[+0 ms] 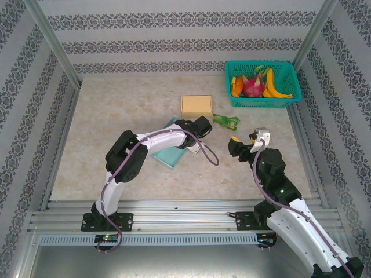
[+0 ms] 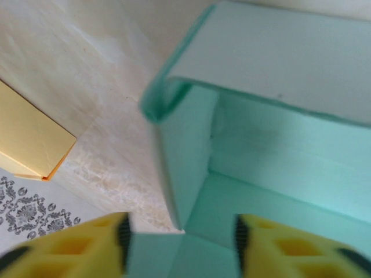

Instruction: Fold the paper box

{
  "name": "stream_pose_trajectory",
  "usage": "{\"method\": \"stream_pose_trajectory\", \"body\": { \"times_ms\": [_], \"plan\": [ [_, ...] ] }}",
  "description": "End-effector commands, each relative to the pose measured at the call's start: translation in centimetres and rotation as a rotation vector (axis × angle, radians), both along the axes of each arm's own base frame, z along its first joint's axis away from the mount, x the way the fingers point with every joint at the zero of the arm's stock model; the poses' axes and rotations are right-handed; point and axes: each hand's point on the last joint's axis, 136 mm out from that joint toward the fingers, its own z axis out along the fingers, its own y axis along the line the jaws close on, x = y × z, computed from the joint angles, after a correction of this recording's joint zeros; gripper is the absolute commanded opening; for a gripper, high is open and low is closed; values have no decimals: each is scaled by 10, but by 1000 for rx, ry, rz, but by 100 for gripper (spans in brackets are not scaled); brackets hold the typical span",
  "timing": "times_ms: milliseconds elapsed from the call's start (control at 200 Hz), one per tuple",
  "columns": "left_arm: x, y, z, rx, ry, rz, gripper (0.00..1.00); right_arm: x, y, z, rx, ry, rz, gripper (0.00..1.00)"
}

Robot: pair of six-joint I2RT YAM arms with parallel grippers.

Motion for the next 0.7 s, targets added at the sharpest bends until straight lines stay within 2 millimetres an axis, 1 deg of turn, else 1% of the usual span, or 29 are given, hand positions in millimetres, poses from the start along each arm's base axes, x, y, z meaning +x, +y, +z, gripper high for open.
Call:
{"method": "stream_pose_trajectory", "body": {
  "times_ms": [0, 30, 135, 165, 265, 365, 470, 490, 530, 575, 625, 659, 694],
  "plan": [
    [-1, -1, 27, -2, -39, -6, 100, 2, -5, 0, -12, -11, -20, 79],
    [-1, -2, 31, -13, -46, -4, 100, 2, -5, 0, -13, -12, -19, 79],
    [-3, -12, 47, -97, -79, 15, 94, 2, -4, -1, -13, -10, -16, 79],
    [-5, -16, 53, -133, -89, 20, 92, 2, -4, -1, -14, -8, -15, 79],
    [-9, -33, 73, -284, -126, 53, 90, 3, -2, -2, -15, -4, -7, 79],
    [-17, -46, 105, -487, -155, 109, 90, 4, -1, -4, -16, 3, -5, 79],
    [-26, -53, 142, -739, -190, 188, 88, 4, -2, -5, -19, 5, -8, 79],
    [-29, -53, 147, -785, -197, 204, 88, 4, -2, -4, -18, 2, -7, 79],
    [-31, -51, 165, -898, -230, 253, 88, 4, -2, -4, -18, 0, -8, 79],
    [-32, -44, 183, -1009, -273, 349, 88, 5, -2, -4, -19, 3, -9, 79],
    [-33, -29, 202, -1111, -324, 493, 87, 5, -1, -6, -20, 7, -9, 79],
    [-34, -17, 209, -1163, -344, 594, 87, 6, 0, -6, -20, 9, -2, 79],
    [-39, -4, 211, -1188, -351, 693, 87, 7, 2, -7, -20, 14, 8, 79]
  ]
}}
